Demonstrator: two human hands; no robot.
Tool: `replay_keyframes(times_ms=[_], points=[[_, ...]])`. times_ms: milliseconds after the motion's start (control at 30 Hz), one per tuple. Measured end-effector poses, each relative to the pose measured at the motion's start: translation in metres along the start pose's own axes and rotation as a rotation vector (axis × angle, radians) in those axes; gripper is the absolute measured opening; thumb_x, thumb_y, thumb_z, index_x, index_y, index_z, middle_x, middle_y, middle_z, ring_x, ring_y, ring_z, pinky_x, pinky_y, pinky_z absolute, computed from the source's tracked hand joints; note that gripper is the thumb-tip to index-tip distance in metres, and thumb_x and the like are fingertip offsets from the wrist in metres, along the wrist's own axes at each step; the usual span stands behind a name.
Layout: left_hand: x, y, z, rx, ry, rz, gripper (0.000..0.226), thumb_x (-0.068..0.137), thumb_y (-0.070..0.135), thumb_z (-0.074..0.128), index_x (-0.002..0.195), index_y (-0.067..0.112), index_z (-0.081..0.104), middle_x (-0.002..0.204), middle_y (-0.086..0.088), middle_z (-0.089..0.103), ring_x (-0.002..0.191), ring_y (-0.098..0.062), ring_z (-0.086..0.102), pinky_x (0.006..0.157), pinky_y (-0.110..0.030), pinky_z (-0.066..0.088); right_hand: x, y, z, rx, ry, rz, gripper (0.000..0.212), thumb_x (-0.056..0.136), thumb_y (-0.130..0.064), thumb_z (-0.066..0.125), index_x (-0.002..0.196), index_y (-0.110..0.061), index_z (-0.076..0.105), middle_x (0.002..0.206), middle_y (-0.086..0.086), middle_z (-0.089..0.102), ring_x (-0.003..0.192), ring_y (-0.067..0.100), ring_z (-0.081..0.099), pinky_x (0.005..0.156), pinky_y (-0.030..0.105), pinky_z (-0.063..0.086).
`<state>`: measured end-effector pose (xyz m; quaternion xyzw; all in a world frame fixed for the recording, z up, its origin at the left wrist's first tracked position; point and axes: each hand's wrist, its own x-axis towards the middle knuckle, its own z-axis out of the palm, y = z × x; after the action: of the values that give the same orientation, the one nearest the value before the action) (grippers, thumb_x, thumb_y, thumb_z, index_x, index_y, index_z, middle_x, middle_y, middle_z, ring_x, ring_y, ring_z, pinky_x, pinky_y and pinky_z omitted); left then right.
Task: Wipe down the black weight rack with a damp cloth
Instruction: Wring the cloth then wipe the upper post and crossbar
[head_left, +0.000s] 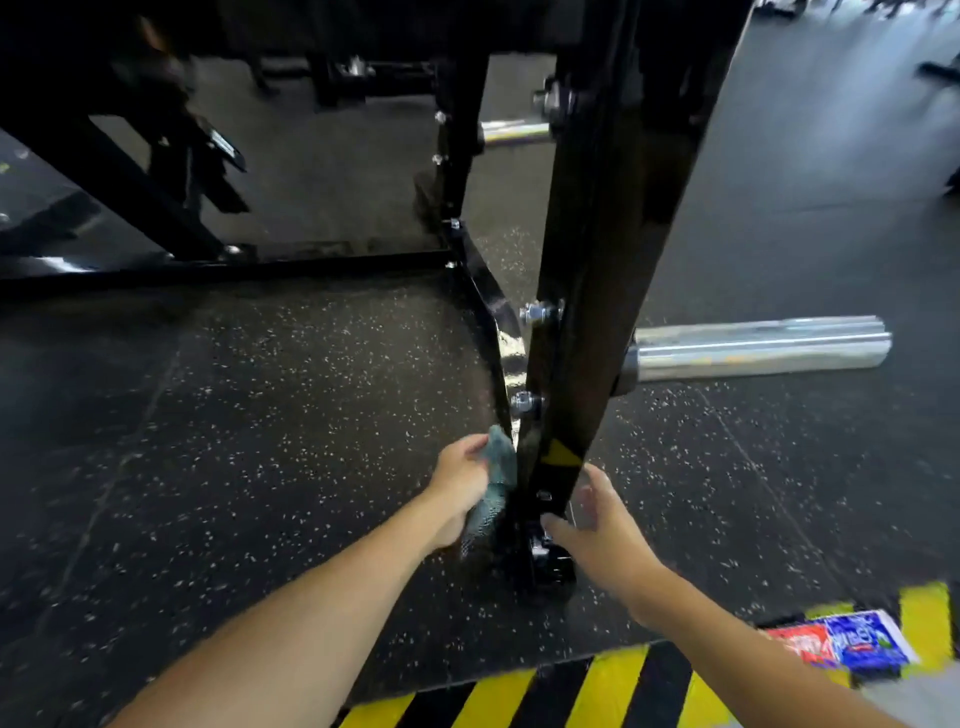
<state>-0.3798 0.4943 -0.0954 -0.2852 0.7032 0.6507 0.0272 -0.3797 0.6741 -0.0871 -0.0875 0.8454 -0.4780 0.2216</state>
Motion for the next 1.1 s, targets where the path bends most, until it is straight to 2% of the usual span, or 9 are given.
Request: replay_keyframes(times_ms=[133,300,500,567,667,733,867,1000,1100], points=[[0.049,-0.012,0.015,0.25,-0.241,0.253,0.057,0.094,-0.017,0.031,0.11,0.022,0.07,0.108,-0.003,0.07,0.103,-0.016,0.065,0.084,-0.021,0.055,0.024,0.02,0.027,0.041,0.1,-0.117,0.056,0.088,-0.022,0.073,0.122,-0.047,0.036,0.125,-0.01,0.05,0.115,0.005,0.05,0.087,0.018,0.041],[0.1,-0.015,0.01,0.777,-0.501,0.418,0.039,0.098,-0.009,0.037,0.123,0.005,0.063,0.114,-0.011,0.053,0.108,-0.021,0.052,0.085,-0.011,0.039,0.034,0.032,0.039,-0.023,0.261,-0.2,0.055,0.09,-0.027,0.07,0.119,-0.048,0.029,0.119,-0.008,0.049,0.112,0.011,0.053,0.087,0.036,0.048],[0.086,-0.015,0.016,0.866,-0.401,0.523,0.03,0.094,-0.006,0.039,0.108,-0.004,0.065,0.102,-0.009,0.049,0.105,-0.022,0.04,0.102,-0.041,0.036,0.032,0.031,0.04,-0.041,0.296,-0.236,0.058,0.089,-0.025,0.07,0.115,-0.056,0.028,0.121,-0.003,0.052,0.115,0.017,0.053,0.089,0.042,0.048],[0.077,-0.018,0.013,0.766,-0.344,0.47,0.029,0.094,-0.001,0.042,0.1,0.007,0.069,0.098,-0.006,0.054,0.106,-0.025,0.046,0.097,-0.039,0.043,0.033,0.032,0.04,-0.052,0.293,-0.257,0.059,0.089,-0.025,0.07,0.108,-0.062,0.027,0.119,-0.002,0.052,0.113,0.018,0.054,0.088,0.041,0.048],[0.066,-0.043,-0.001,0.598,-0.076,0.327,0.038,0.085,-0.003,0.045,0.075,0.025,0.068,0.102,-0.011,0.065,0.107,-0.03,0.058,0.08,-0.036,0.05,0.033,0.033,0.04,-0.057,0.287,-0.272,0.049,0.09,-0.028,0.069,0.114,-0.047,0.031,0.117,-0.002,0.049,0.112,0.019,0.052,0.089,0.045,0.049],[0.057,-0.064,-0.007,0.515,0.054,0.219,0.039,0.088,-0.006,0.045,0.086,0.023,0.071,0.104,-0.008,0.07,0.101,-0.027,0.063,0.077,-0.035,0.053,0.035,0.035,0.04,-0.057,0.275,-0.26,0.047,0.091,-0.03,0.069,0.118,-0.039,0.032,0.117,-0.003,0.047,0.113,0.019,0.05,0.091,0.044,0.048],[0.059,-0.098,0.011,0.616,-0.018,0.239,0.047,0.096,-0.003,0.044,0.139,0.014,0.055,0.138,-0.01,0.051,0.126,-0.024,0.051,0.109,-0.026,0.038,0.037,0.038,0.038,-0.005,0.226,-0.22,0.049,0.09,-0.028,0.069,0.123,-0.034,0.033,0.121,-0.003,0.05,0.116,0.019,0.051,0.094,0.041,0.047],[0.05,-0.113,0.024,1.039,-0.16,0.398,0.058,0.092,0.001,0.055,0.148,0.012,0.043,0.153,-0.01,0.025,0.135,-0.034,0.027,0.116,-0.033,0.026,0.031,0.041,0.03,0.039,0.158,-0.122,0.041,0.096,-0.027,0.06,0.129,-0.032,0.037,0.118,-0.003,0.058,0.109,0.014,0.057,0.087,0.033,0.047],[0.029,-0.119,0.016,1.141,-0.251,0.472,0.05,0.089,-0.001,0.059,0.138,0.009,0.055,0.146,-0.006,0.032,0.123,-0.033,0.039,0.11,-0.034,0.033,0.024,0.038,0.025,0.006,0.144,-0.088,0.028,0.101,-0.028,0.052,0.127,-0.026,0.043,0.112,-0.007,0.061,0.107,0.014,0.057,0.082,0.027,0.04]])
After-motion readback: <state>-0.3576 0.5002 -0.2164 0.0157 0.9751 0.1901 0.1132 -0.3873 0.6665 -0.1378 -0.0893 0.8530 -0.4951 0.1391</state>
